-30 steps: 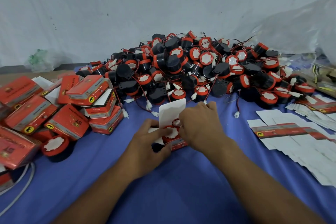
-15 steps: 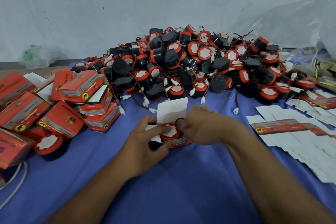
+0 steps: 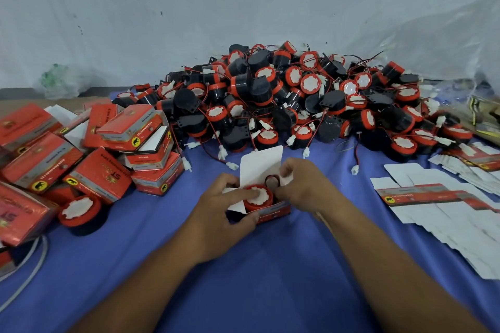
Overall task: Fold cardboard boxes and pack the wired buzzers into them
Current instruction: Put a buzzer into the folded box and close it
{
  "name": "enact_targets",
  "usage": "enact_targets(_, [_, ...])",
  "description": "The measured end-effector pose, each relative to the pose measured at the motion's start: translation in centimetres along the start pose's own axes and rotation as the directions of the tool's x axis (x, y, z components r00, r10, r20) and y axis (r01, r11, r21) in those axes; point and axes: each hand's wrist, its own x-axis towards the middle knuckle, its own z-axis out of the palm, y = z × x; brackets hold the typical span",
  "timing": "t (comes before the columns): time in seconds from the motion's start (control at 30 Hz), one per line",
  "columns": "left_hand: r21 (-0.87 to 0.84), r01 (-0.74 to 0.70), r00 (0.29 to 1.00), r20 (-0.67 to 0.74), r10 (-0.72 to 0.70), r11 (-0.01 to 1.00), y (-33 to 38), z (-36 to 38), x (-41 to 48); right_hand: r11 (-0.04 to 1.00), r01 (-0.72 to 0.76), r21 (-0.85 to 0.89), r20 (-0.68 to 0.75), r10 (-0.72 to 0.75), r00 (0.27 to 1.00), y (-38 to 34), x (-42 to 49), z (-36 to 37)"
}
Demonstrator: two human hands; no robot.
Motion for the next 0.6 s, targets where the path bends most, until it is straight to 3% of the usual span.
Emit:
enact_targets(0.13, [-0.043, 0.054, 0.997, -0.047, -0.056, 0.998, -0.1, 0.1, 0.0, 0.997, -0.032, 0.075, -0.032, 0.035, 0.999, 0.6, -0.1, 0.3])
enact_targets(0.27, [-0.268, 0.2, 0.957, -0.153, -0.247, 0.942, -0.1, -0.1, 0.3, 0.999, -0.013, 0.051, -0.151, 0.021, 0.988, 0.7, -0.2, 1.2])
enact_targets(0.4, [-0.332, 0.177, 0.954, -0.174, -0.244, 0.927, 0.0, -0.2, 0.2, 0.999, 0.047, -0.009, -0.232, -0.048, 0.972, 0.7, -0.1, 2.2])
enact_targets(0.6, [-0.355, 0.137, 0.956, -0.199, -0.218, 0.925, 0.2, -0.1, 0.2, 0.992, 0.081, 0.099, -0.348, -0.041, 0.936, 0.8, 0.0, 2.9])
